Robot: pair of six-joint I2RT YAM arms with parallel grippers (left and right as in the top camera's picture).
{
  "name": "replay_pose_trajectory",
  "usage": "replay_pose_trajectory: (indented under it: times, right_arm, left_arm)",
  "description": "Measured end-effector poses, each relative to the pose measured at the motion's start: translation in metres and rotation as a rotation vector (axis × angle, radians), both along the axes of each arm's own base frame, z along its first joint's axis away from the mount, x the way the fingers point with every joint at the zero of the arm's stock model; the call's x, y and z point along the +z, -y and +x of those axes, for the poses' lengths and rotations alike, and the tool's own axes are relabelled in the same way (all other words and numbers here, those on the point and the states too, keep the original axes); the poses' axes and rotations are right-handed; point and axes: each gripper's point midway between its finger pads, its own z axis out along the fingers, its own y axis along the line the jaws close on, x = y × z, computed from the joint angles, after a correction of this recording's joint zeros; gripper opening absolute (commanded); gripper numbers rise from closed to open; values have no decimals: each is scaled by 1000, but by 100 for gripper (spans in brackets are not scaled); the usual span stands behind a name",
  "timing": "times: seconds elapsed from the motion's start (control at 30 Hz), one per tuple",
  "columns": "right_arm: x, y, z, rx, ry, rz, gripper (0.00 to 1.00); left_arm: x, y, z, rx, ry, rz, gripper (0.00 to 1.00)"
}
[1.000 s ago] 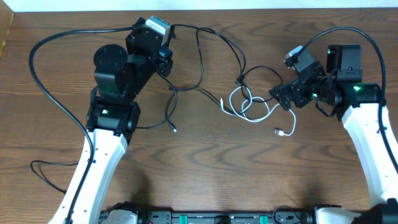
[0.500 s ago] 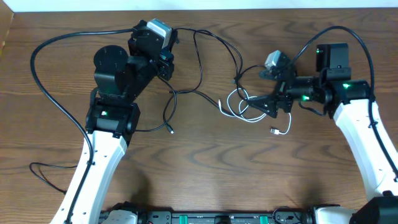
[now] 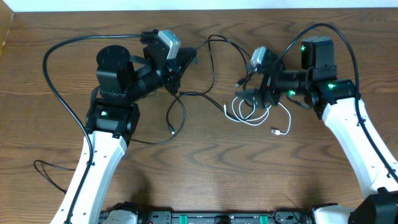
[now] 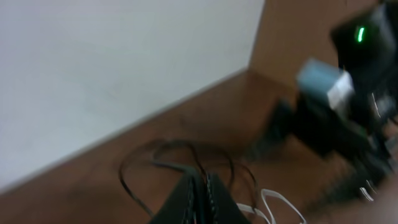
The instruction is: Untangle cables
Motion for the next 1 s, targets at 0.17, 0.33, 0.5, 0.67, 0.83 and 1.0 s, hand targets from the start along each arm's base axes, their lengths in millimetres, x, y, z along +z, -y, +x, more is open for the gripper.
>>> replay_pose_trajectory:
  times: [0.17, 0.33, 0.5, 0.67, 0.83, 1.0]
  right_arm:
    - [21, 11, 32, -157, 7, 68, 85]
    - [24, 19, 48, -294, -74, 112, 88]
    - [21, 27, 56, -377, -106, 108, 92]
    - [19, 33, 61, -416, -98, 90, 99]
    - [15, 35, 64, -409, -55, 55, 99]
    - [-9, 34, 75, -397, -61, 20, 99]
  left_arm:
    - [-23, 9, -22, -113, -77, 41, 7]
    - [-44, 28, -53, -265, -105, 106, 8]
    - [-55, 49, -75, -358, -112, 153, 7]
    - [-83, 60, -78, -347, -174, 238, 7]
    - [-106, 70, -77, -360, -228, 278, 7]
    - [-122, 75, -76, -371, -270, 295, 8]
